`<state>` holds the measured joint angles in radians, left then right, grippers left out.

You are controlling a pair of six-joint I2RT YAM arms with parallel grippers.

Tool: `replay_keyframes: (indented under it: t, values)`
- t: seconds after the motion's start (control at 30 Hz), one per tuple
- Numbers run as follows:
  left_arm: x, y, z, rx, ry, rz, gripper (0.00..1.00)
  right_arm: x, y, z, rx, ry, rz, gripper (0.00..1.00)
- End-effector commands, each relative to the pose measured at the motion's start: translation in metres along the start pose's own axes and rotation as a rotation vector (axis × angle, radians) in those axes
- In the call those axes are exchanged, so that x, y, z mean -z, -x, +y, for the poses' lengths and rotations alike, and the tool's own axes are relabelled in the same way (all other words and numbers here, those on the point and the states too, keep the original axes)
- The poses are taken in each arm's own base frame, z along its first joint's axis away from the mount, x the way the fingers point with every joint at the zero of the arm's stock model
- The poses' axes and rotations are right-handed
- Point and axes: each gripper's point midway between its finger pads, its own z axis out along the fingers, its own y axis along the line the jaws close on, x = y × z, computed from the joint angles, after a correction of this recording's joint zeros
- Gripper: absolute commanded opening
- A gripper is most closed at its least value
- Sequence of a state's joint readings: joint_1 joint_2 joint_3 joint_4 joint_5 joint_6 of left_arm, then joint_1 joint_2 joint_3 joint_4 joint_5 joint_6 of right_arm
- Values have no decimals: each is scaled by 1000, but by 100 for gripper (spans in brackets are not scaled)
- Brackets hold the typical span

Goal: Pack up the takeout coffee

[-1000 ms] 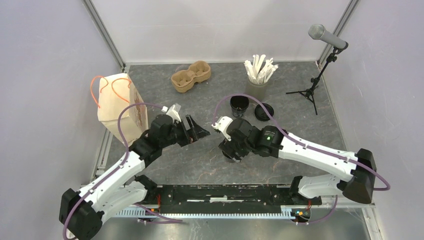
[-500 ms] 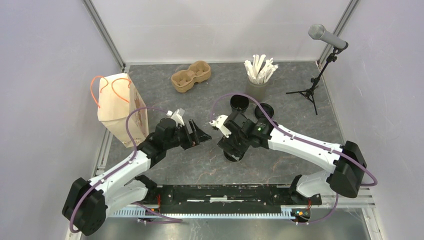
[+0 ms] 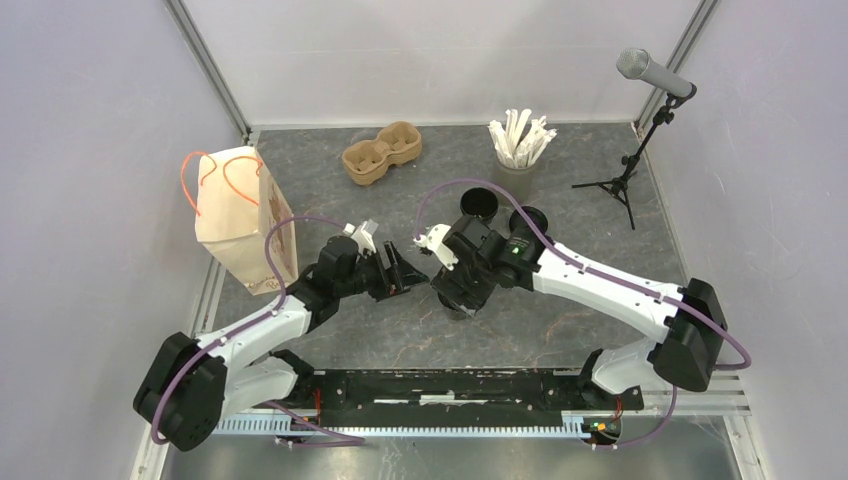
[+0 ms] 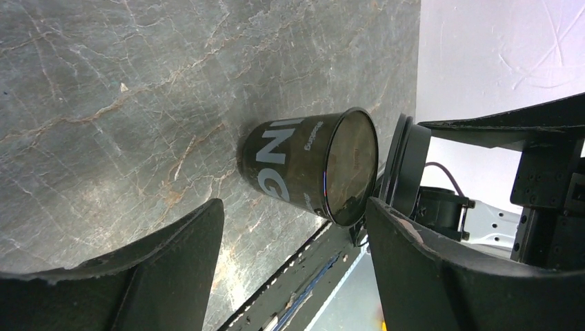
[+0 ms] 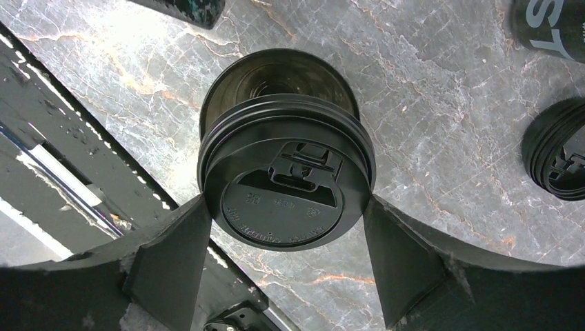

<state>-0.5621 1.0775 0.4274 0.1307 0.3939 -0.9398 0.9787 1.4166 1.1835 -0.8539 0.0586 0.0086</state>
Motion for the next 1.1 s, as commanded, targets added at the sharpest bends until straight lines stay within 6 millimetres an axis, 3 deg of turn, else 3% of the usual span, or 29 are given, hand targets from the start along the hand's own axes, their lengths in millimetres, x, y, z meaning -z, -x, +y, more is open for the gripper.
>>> replay_keyframes:
  t: [0.0,0.23,0.53,0.73,1.07]
  values:
    - [-2,3,-13,18,-71,-9,81,7,19,1,8,16,-34,82]
    - [-5,0,-10,34,-80,1,81,-2,21,10,29,35,-8,82]
    - [-10,-5,-10,46,-100,27,80,-13,23,8,38,12,22,84]
    - [-17,-10,-9,52,-117,61,79,-13,25,6,40,6,19,89]
    - [-25,-17,-17,33,-158,102,79,-11,36,4,45,-4,-12,90]
